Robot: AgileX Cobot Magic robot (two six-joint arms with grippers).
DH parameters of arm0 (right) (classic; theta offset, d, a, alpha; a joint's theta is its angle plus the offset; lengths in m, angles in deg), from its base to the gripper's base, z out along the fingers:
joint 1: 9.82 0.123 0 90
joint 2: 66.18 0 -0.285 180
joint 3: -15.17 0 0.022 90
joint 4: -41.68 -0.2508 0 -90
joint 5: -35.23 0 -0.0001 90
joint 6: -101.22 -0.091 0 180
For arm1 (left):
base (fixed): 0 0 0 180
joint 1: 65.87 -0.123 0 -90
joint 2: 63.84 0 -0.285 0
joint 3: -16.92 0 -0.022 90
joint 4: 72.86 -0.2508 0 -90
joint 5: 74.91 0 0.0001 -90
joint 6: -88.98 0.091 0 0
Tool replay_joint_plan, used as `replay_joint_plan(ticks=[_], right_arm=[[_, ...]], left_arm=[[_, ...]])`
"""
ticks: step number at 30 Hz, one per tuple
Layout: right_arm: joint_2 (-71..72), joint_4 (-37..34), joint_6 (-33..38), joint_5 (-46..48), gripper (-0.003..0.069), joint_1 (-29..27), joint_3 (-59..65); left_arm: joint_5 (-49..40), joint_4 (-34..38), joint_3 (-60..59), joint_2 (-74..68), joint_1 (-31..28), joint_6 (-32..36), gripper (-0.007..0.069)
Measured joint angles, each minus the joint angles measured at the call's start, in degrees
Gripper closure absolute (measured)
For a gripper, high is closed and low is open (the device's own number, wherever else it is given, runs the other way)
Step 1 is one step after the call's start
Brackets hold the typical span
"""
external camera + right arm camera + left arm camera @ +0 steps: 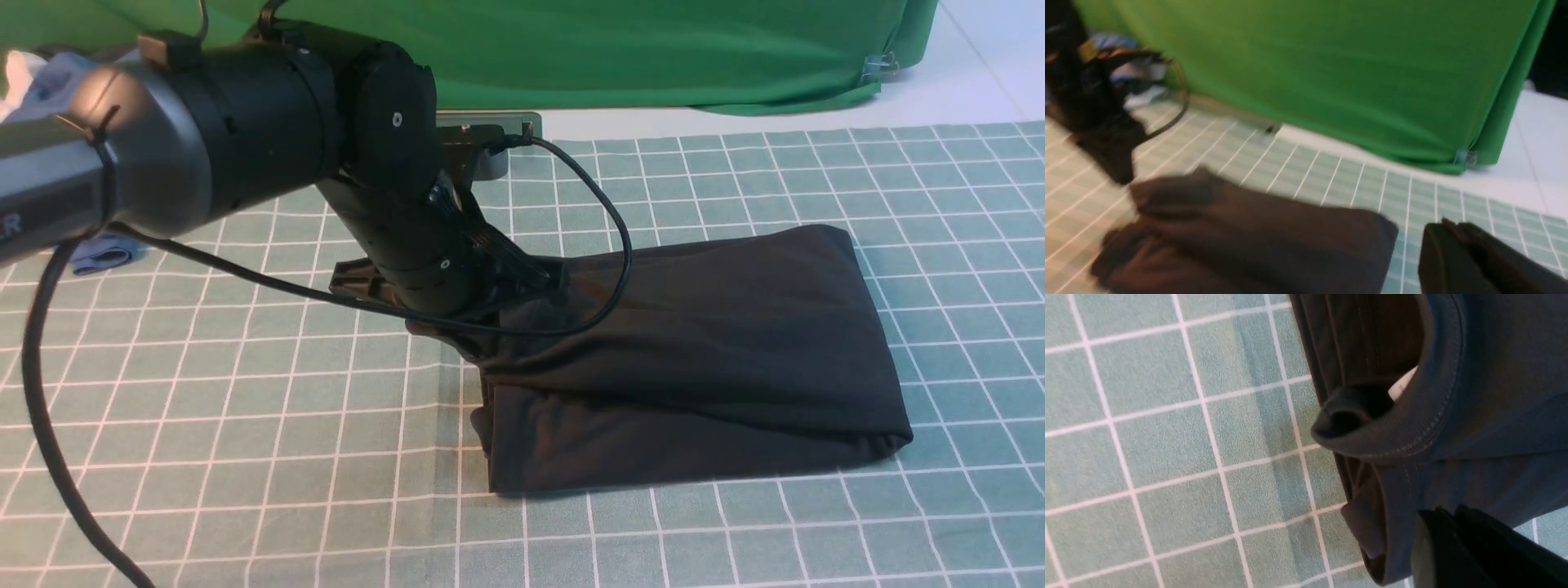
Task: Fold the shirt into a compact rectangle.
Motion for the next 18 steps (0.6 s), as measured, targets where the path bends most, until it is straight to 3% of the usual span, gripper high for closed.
replay_joint_plan(ticks=[2, 6, 18], right_arm=[[0.13, -0.31, -0.01, -8.06, 0.0623, 0.0, 5.94], [0.13, -0.63, -0.74, -14.41, 0.062, 0.0, 11.86], [0.13, -0.8, -2.17, -17.35, 0.0587, 0.0, 14.08]], left_arm=[[0.05, -0.06, 0.0, 0.0, 0.0, 0.41, 0.0608], [0.24, -0.1, 0.0, 0.0, 0.0, 0.91, 0.0608], [3.5, -0.04, 0.0, 0.0, 0.0, 1.15, 0.0608]])
